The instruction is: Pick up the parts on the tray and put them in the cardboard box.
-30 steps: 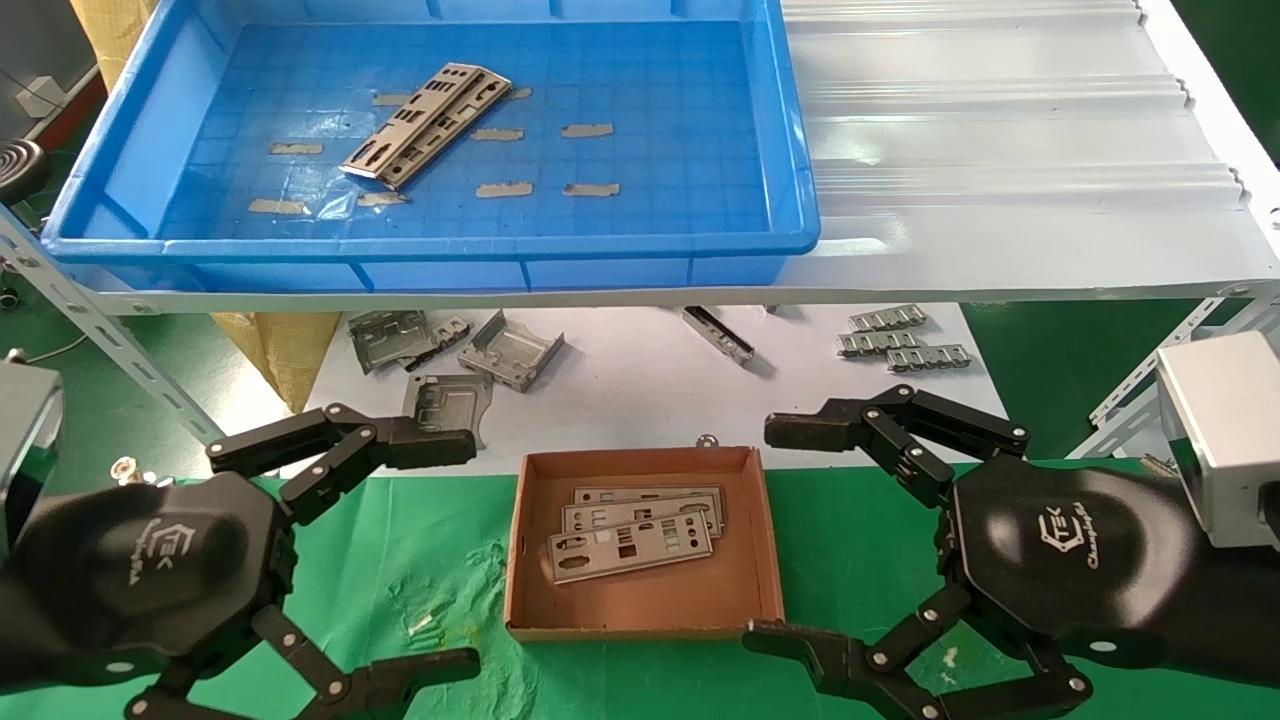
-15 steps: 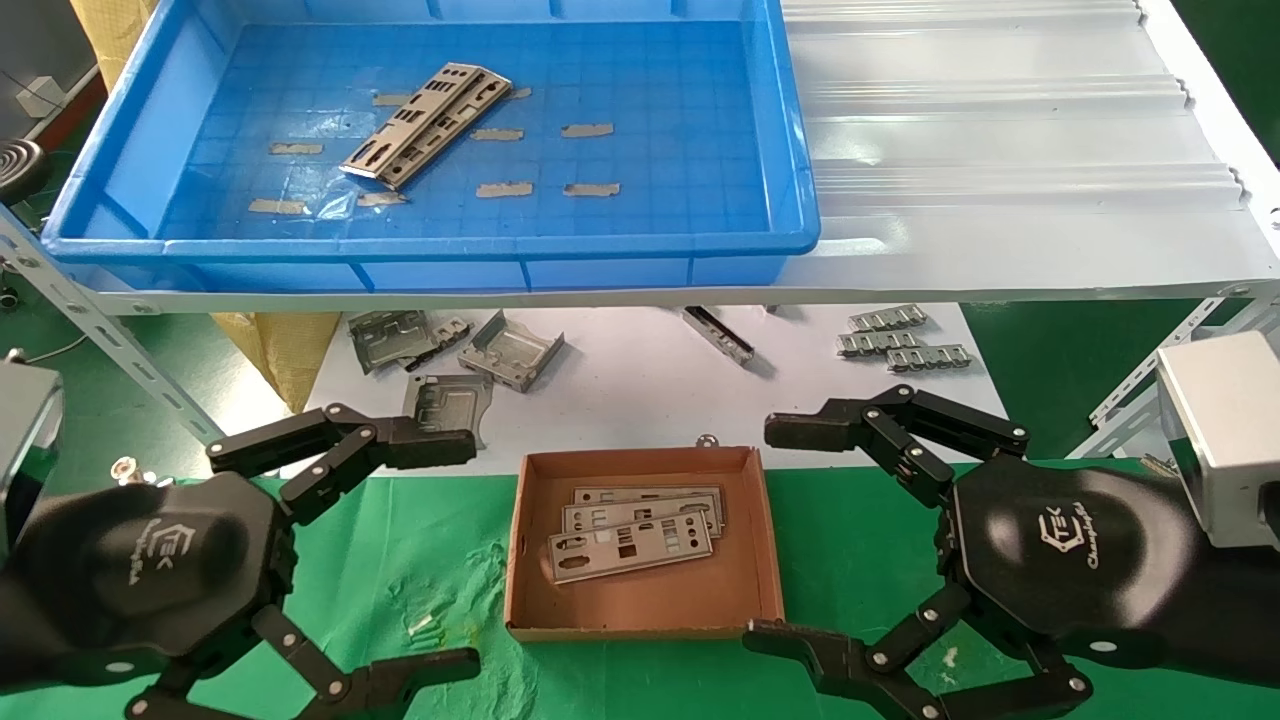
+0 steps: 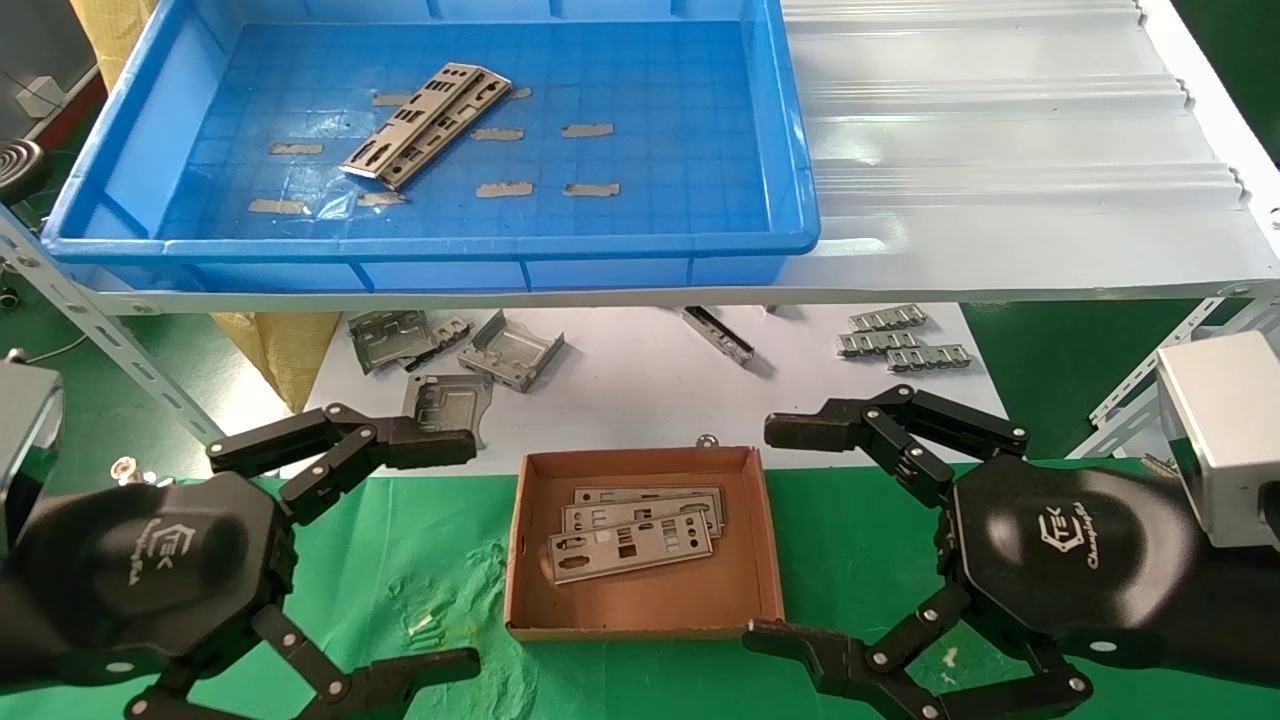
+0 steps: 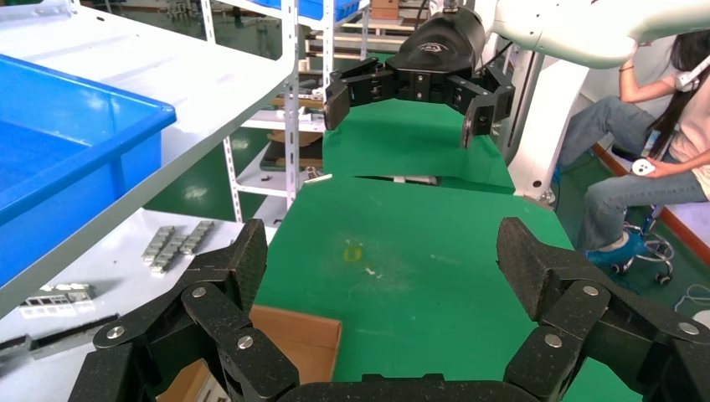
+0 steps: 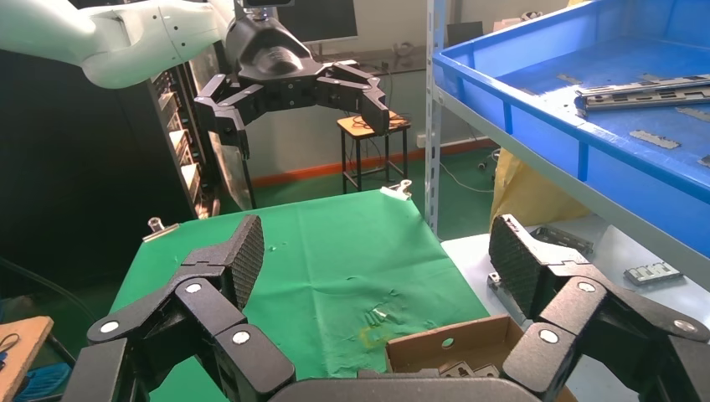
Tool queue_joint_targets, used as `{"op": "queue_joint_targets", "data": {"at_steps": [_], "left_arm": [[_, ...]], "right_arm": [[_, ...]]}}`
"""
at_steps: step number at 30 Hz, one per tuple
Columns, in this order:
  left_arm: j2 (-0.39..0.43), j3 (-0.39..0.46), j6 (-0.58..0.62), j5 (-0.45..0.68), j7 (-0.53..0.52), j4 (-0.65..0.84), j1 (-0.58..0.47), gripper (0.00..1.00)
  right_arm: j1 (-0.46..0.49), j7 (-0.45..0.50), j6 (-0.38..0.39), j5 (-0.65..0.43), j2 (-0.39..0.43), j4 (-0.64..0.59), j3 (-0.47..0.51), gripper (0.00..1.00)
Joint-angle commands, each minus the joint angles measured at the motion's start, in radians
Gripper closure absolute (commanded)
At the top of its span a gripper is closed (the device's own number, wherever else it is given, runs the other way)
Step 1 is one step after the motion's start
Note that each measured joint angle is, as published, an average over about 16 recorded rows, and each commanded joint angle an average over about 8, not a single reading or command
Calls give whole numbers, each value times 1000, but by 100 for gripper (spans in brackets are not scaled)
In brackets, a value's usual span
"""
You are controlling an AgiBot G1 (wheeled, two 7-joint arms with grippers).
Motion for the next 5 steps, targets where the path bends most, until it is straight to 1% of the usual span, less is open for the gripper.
{"op": "queue_joint_targets", "data": {"at_steps": [1, 5], "left_arm": [[0, 0, 0, 0, 0, 0, 0, 0], [0, 0, 0, 0, 0, 0, 0, 0]], "right_arm": [[0, 0, 0, 0, 0, 0, 0, 0], [0, 0, 0, 0, 0, 0, 0, 0]]}}
